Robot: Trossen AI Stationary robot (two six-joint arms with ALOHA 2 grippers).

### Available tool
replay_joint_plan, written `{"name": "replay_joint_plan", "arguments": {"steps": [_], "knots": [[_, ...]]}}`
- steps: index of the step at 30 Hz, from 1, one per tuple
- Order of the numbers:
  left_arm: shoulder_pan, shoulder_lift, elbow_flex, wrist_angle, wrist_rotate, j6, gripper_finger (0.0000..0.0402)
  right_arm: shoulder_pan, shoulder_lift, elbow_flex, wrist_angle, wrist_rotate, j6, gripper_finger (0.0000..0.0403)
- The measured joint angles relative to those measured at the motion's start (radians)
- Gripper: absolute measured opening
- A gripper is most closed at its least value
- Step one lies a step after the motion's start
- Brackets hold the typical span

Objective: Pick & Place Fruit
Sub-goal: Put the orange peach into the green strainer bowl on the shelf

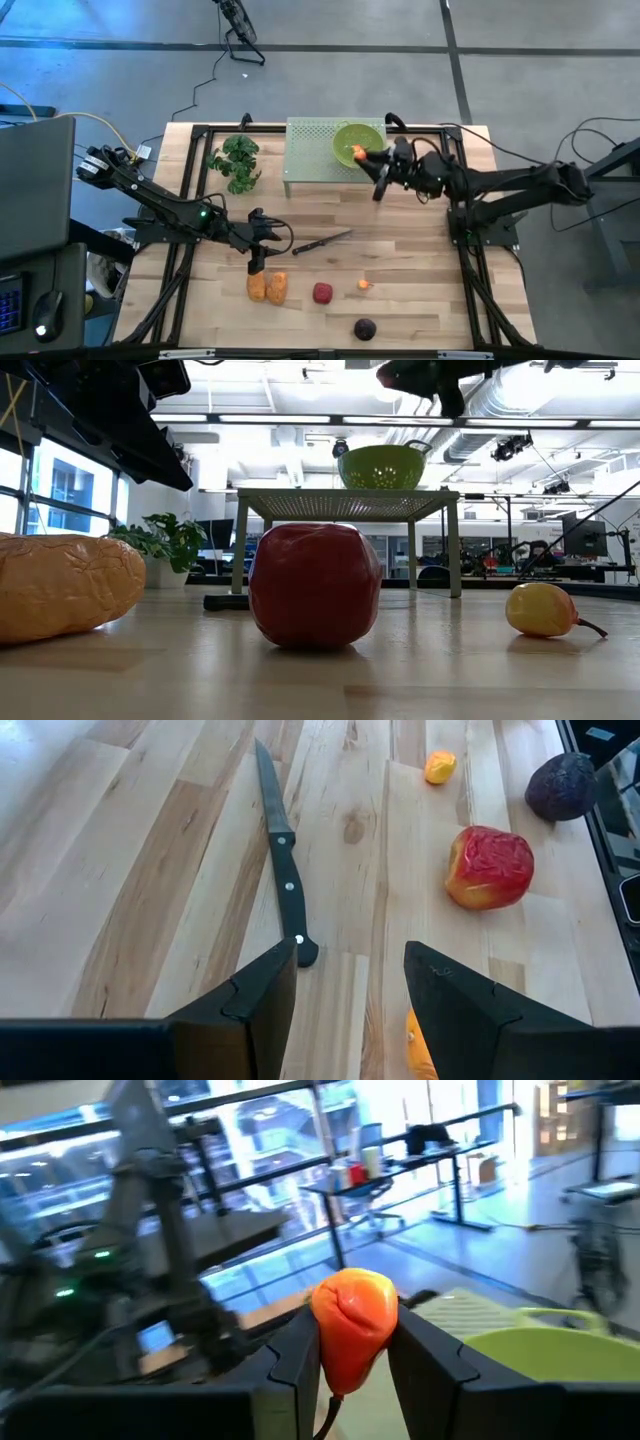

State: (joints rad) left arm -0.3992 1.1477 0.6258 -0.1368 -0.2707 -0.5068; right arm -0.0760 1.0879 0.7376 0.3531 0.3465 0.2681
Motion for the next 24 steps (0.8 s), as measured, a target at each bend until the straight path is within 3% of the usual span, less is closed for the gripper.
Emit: {"name": "replay_joint_plan", "arguments": {"steps": [12, 16, 24], "knots": [[0.0, 0.0, 0.0, 0.0, 0.0, 0.0, 0.0184, -0.145, -0.002, 0.022, -0.19, 0.018, 0.154, 0.0096], [0.0, 0.0, 0.0, 0.0, 0.0, 0.0, 0.0184, -0.147, -0.002, 0.077, -0.359, 0.018, 0.183, 0.0096], [0.0, 0.0, 0.0, 0.0, -0.005, 0.002, 0.0184, -0.135, -0.001, 0.121, -0.491, 0.025, 0.181, 0.0096]]}}
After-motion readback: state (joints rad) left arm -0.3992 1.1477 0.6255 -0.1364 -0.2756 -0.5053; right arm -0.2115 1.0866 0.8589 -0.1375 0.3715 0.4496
